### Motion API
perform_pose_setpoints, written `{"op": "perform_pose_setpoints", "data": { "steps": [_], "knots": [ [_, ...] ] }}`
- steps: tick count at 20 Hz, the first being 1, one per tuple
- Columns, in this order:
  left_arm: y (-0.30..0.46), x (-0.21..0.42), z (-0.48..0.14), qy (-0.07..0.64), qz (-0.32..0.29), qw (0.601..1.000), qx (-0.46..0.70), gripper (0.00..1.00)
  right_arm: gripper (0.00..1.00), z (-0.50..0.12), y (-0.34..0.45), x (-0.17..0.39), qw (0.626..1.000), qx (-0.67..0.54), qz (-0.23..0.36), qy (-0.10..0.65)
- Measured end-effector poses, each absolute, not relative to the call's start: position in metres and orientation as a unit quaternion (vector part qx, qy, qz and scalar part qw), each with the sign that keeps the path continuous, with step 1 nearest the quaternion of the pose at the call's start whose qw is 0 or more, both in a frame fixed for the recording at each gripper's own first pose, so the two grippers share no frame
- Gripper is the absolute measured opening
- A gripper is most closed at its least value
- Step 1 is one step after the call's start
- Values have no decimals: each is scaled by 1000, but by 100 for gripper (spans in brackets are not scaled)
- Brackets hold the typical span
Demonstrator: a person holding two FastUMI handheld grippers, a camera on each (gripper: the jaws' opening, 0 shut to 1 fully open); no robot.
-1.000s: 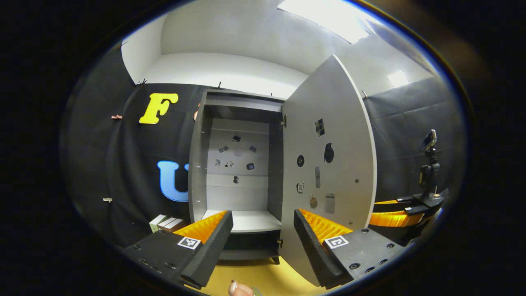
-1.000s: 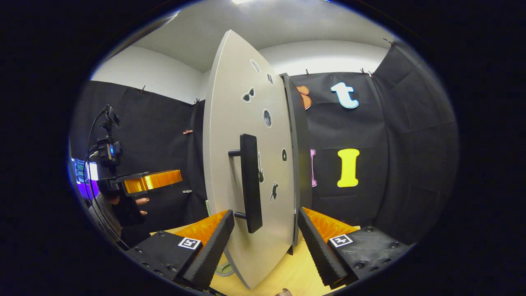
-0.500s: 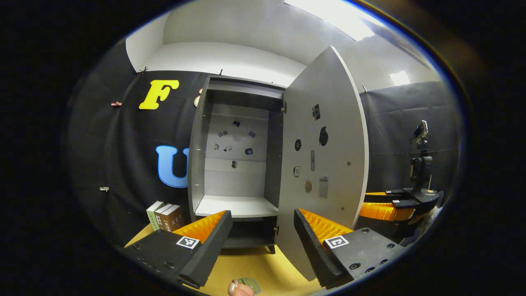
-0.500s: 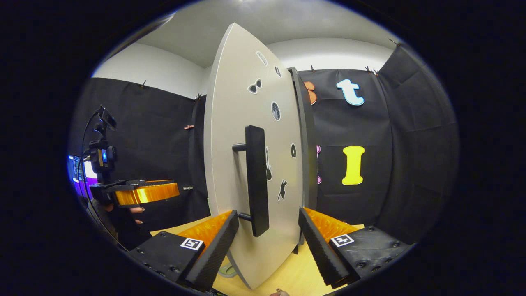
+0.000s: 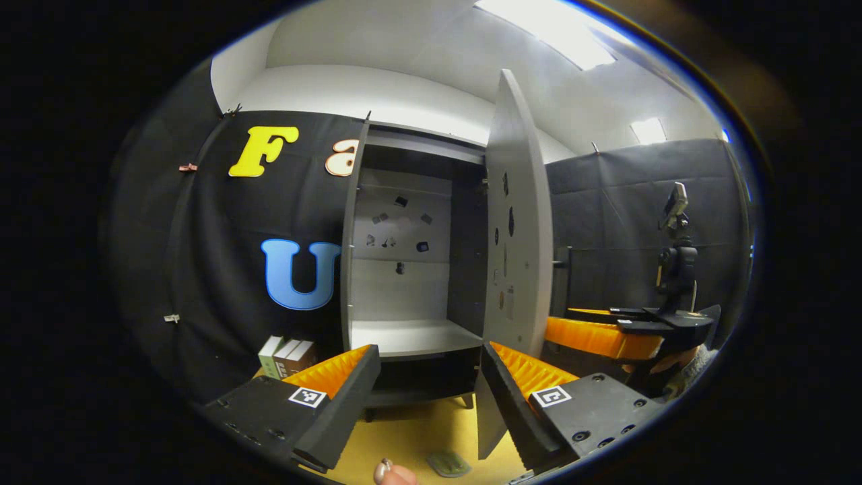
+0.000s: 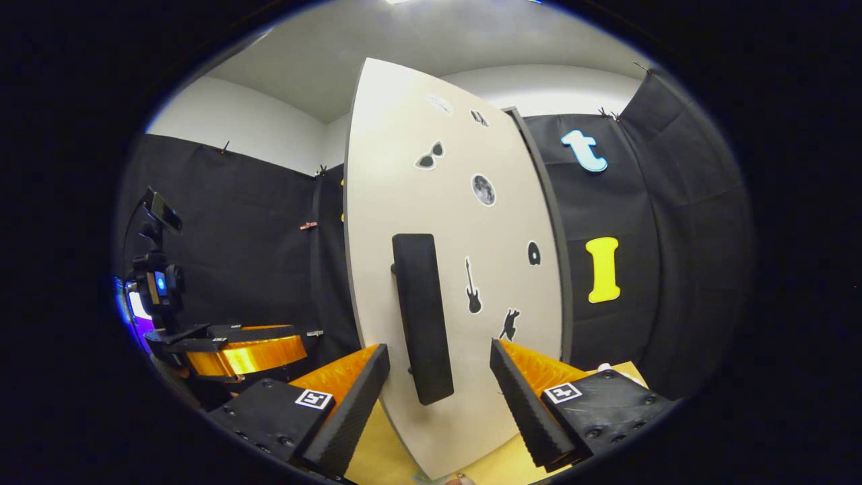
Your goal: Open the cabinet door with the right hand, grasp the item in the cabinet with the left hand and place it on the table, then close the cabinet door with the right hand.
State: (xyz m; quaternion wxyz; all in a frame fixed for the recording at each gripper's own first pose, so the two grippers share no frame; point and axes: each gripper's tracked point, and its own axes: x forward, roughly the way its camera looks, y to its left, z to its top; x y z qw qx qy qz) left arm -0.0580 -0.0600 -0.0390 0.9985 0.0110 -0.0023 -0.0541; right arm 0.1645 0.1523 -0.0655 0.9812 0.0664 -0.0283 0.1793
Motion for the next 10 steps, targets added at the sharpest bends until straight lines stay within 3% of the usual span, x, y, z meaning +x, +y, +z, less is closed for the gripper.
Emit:
{"op": "perform_pose_setpoints", "data": {
  "steps": [3, 6, 10],
  "knots": [
    [-40, -64, -43, 2, -57, 998, 7, 95, 98, -64, 176, 156, 980, 61, 188, -32],
    [-40, -62, -39, -6, -64, 998, -3, 95, 98, -64, 163, 150, 986, 34, 161, -38],
    [-49, -55, -34, -24, -59, 998, -8, 95, 98, -70, 111, 153, 998, -6, 50, -37]
  ]
}}
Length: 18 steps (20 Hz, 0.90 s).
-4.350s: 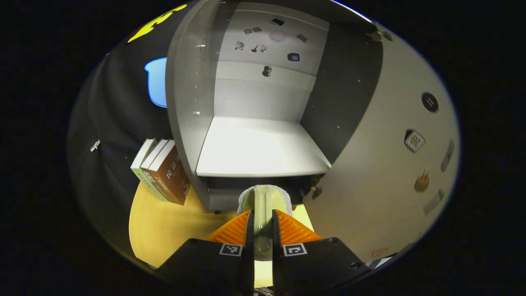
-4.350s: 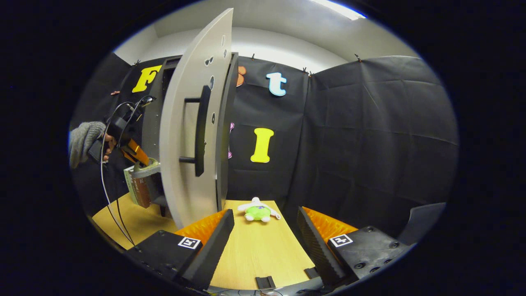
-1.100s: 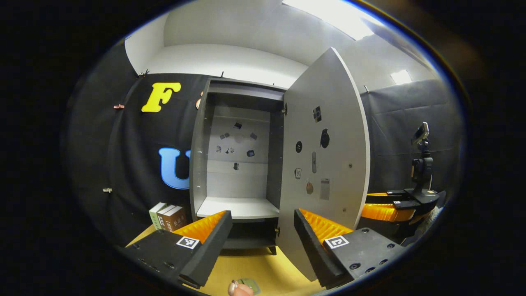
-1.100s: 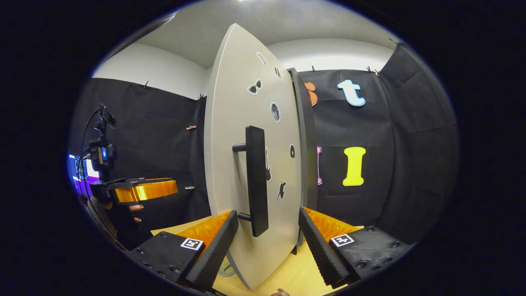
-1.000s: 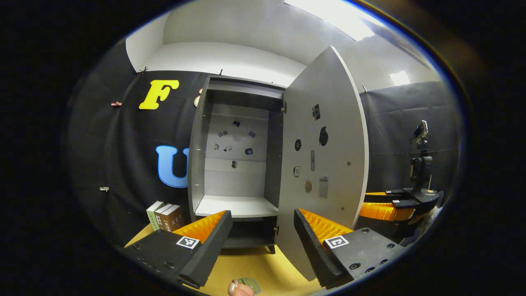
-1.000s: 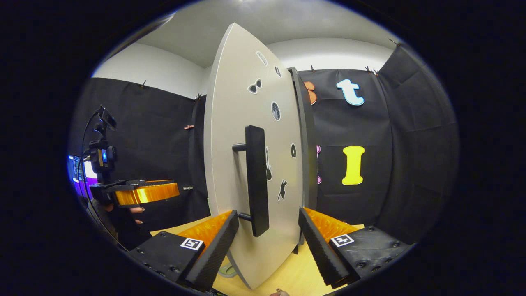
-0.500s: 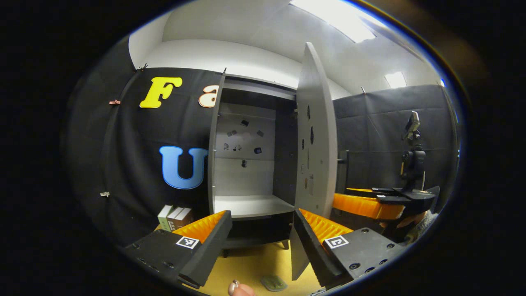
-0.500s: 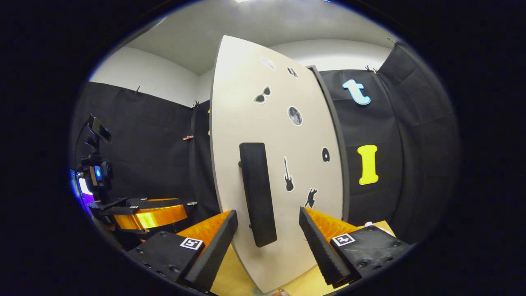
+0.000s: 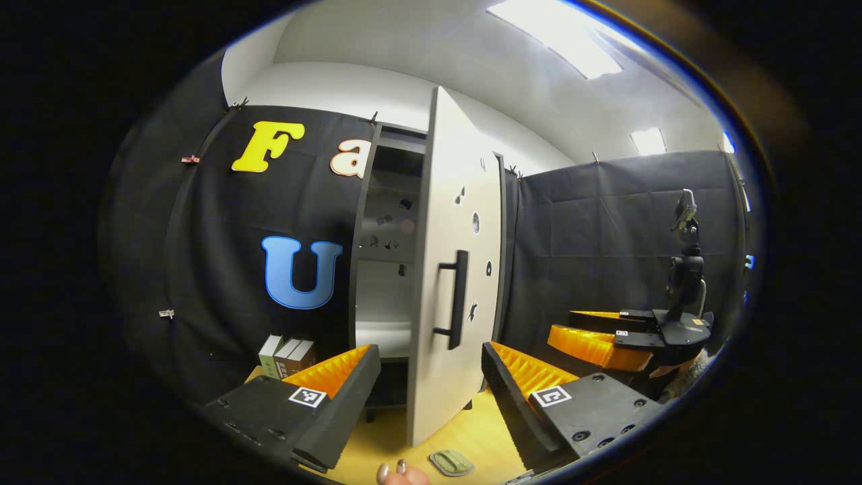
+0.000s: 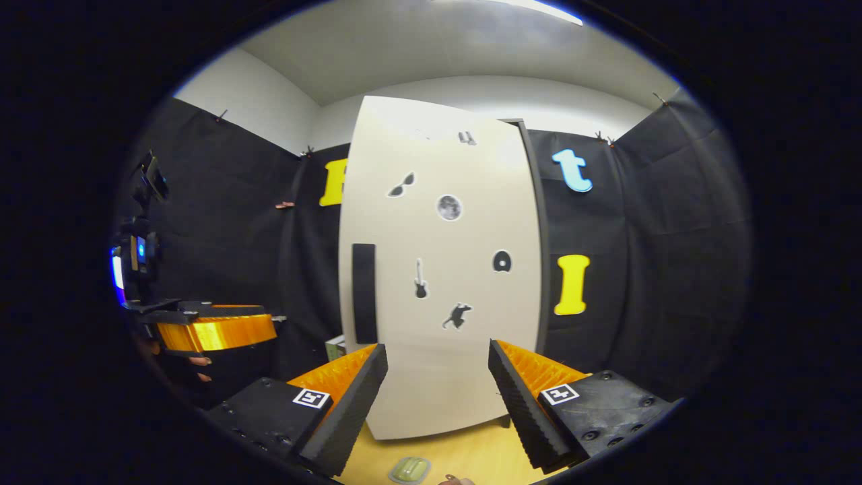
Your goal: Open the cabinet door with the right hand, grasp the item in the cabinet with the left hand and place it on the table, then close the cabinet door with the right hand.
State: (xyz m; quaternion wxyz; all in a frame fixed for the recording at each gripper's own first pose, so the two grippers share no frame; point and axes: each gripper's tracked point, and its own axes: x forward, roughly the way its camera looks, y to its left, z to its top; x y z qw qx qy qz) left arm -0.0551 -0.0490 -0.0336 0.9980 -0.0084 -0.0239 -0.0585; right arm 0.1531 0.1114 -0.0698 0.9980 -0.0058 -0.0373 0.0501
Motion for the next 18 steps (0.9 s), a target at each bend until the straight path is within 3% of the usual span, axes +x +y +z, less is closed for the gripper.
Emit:
{"op": "perform_pose_setpoints", "data": {
  "steps": [2, 6, 14, 18],
  "knots": [
    [-42, -46, -33, -28, -17, 999, -9, 95, 98, -69, 89, 153, 999, -12, -3, -34],
    [-41, -32, -29, -31, 58, 997, 31, 95, 98, -61, 78, 150, 999, 5, -14, -39],
    [-82, -29, -30, -36, 83, 996, 11, 95, 98, -47, 55, 141, 998, -12, -17, -51],
    [-95, -26, -28, -40, 86, 995, -37, 95, 97, -50, 60, 138, 998, -29, 7, -56]
  ]
}}
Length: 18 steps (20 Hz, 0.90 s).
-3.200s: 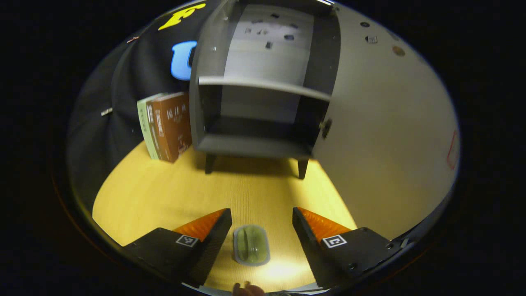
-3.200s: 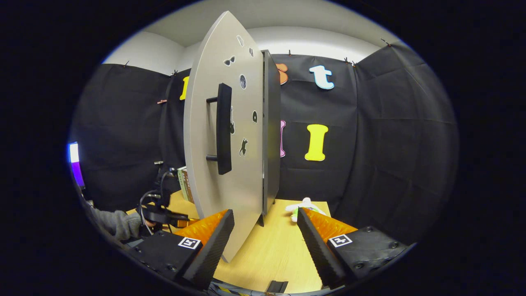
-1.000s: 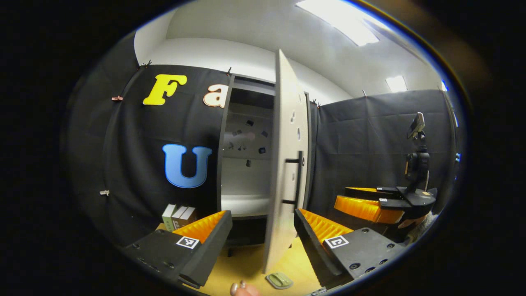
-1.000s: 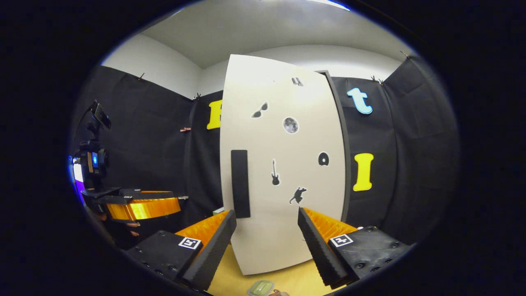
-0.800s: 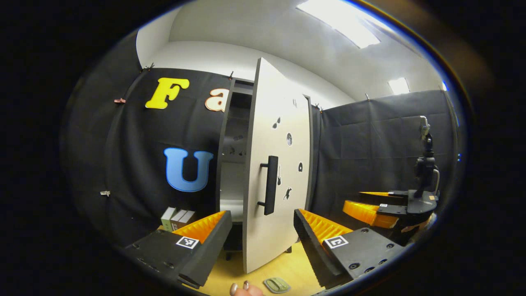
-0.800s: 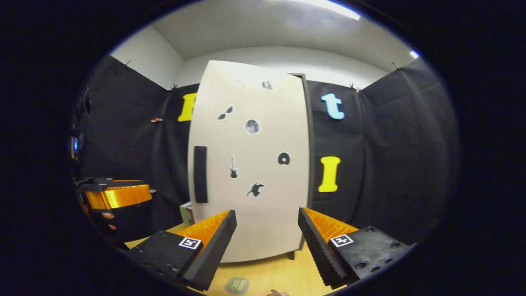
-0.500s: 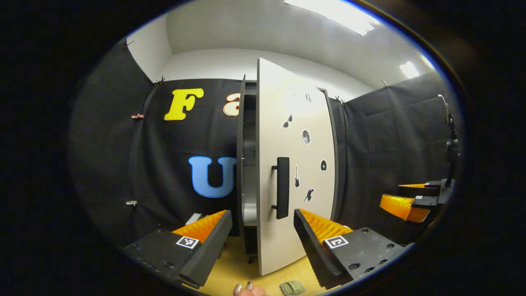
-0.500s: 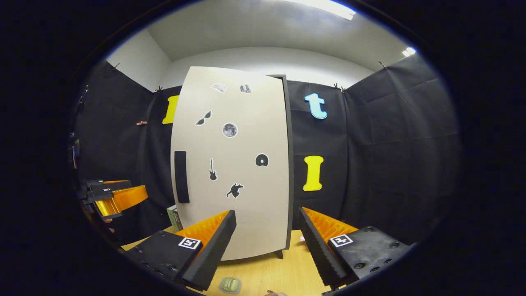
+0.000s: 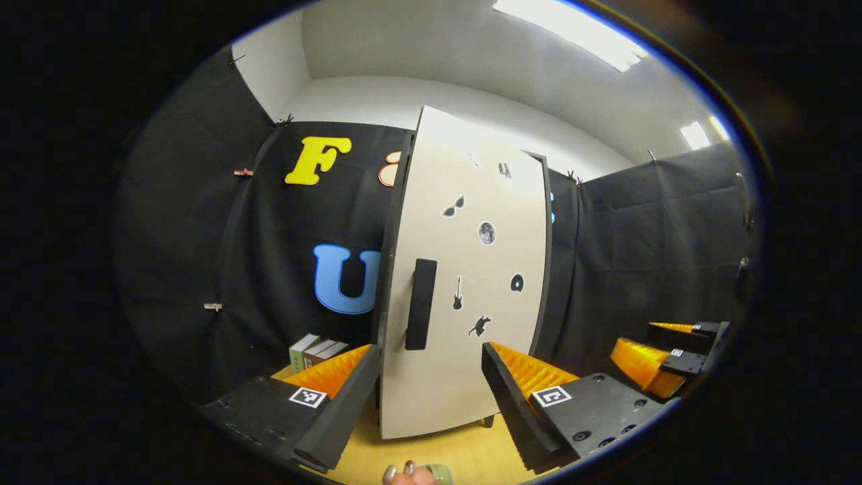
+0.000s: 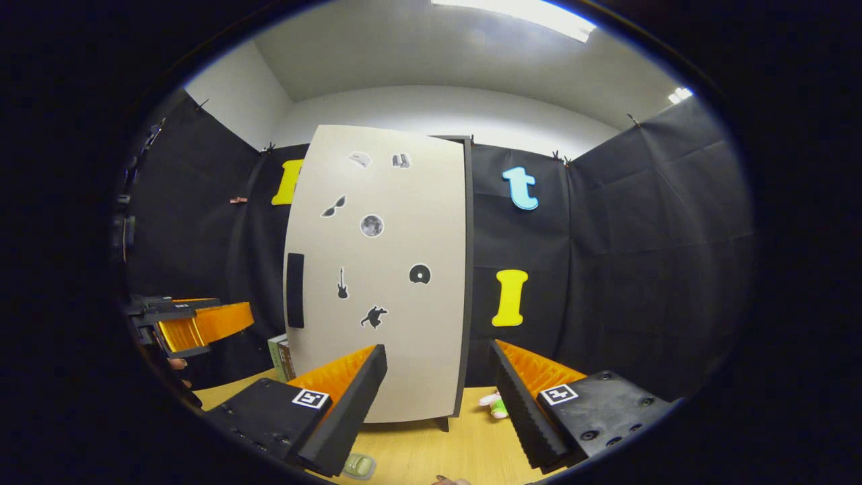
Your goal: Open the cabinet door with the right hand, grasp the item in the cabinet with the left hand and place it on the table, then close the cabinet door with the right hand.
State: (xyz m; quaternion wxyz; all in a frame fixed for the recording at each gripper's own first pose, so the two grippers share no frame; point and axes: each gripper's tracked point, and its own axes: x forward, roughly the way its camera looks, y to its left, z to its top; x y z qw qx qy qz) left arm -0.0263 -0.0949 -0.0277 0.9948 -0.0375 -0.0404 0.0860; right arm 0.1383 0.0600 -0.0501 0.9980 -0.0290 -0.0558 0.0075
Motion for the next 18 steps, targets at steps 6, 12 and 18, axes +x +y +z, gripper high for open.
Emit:
{"op": "perform_pose_setpoints", "data": {
  "steps": [6, 12, 18],
  "knots": [
    [-104, -29, -28, -42, 95, 995, -5, 95, 97, -47, 70, 140, 998, -23, 29, -54],
    [-101, -28, -33, -37, 95, 995, -3, 95, 97, -41, 69, 138, 998, -15, 29, -58],
    [-96, -28, -32, -37, 95, 995, 0, 95, 98, -38, 75, 137, 997, -14, 37, -61]
  ]
}}
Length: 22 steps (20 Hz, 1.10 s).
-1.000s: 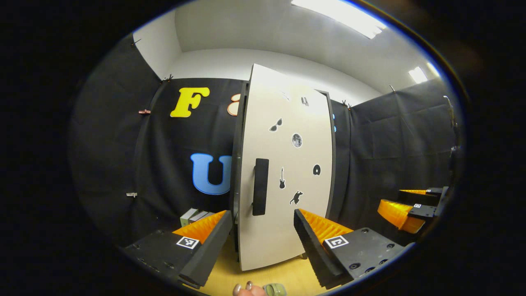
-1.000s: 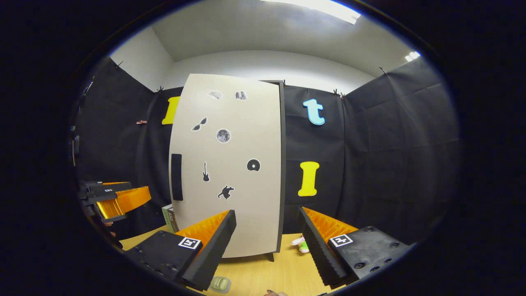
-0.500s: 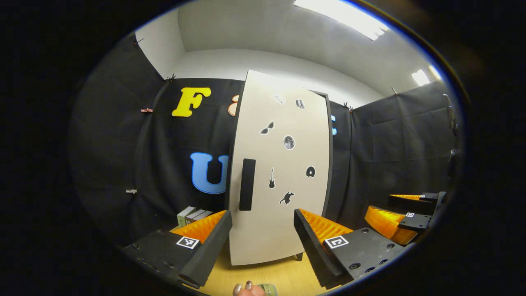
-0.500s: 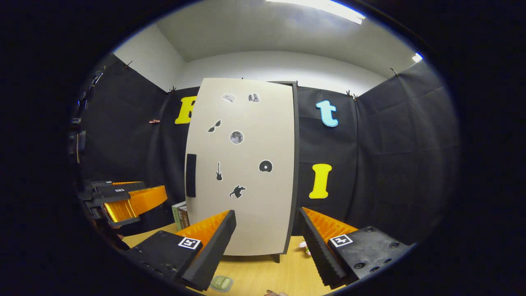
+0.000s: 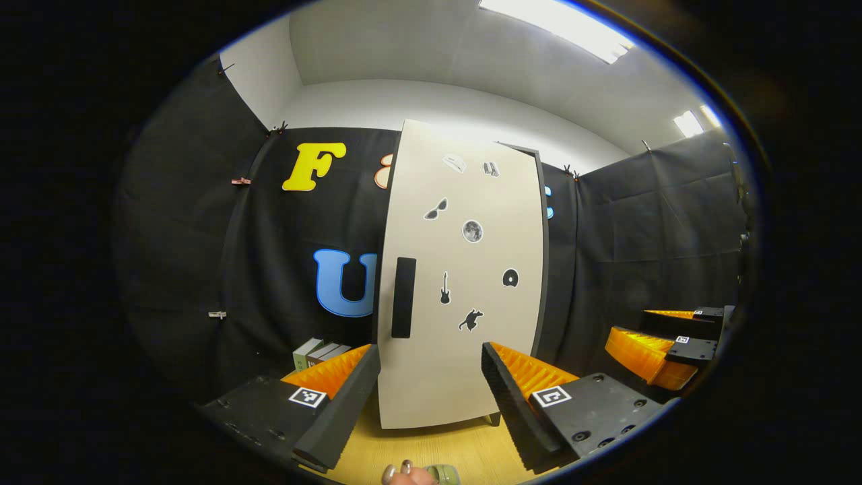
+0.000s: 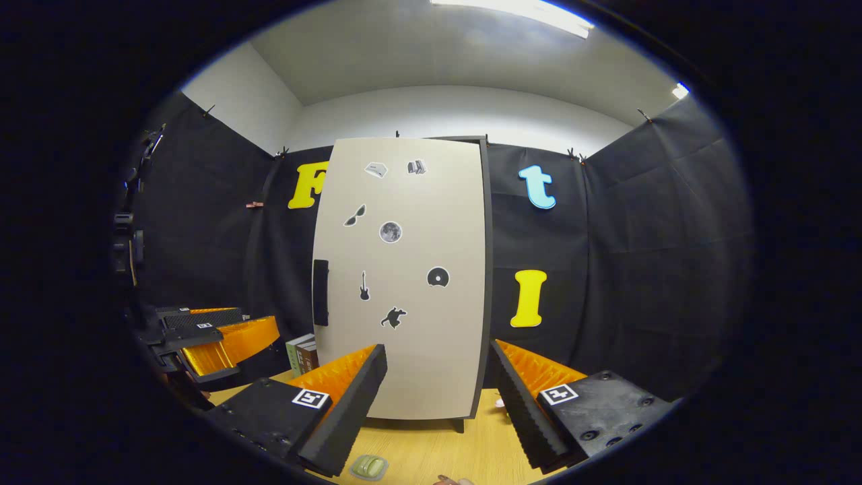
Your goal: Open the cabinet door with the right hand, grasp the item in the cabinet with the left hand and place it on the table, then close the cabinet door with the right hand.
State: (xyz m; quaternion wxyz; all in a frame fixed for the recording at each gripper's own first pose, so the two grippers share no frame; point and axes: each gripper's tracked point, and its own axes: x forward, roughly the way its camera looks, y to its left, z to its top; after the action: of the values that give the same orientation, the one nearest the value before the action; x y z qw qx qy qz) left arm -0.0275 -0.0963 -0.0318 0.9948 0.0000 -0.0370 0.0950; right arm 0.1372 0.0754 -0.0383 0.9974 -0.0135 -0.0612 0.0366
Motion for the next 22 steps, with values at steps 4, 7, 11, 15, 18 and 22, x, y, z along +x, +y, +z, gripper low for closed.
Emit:
{"op": "perform_pose_setpoints", "data": {
  "steps": [4, 7, 11, 15, 18, 22],
  "knots": [
    [-95, -32, -31, -39, 96, 995, 3, 95, 97, -38, 77, 138, 997, -10, 34, -63],
    [-97, -33, -31, -41, 92, 995, 3, 95, 97, -42, 76, 140, 998, -14, 29, -55],
    [-97, -33, -35, -34, 87, 996, 9, 95, 97, -40, 79, 139, 998, -7, 31, -56],
    [-99, -34, -34, -35, 80, 996, 6, 95, 97, -41, 80, 139, 998, 2, 35, -55],
    [-99, -34, -38, -36, 76, 996, 2, 95, 97, -38, 79, 137, 998, 10, 35, -57],
    [-100, -34, -39, -32, 73, 997, 0, 95, 98, -38, 79, 136, 998, 5, 33, -61]
  ]
}}
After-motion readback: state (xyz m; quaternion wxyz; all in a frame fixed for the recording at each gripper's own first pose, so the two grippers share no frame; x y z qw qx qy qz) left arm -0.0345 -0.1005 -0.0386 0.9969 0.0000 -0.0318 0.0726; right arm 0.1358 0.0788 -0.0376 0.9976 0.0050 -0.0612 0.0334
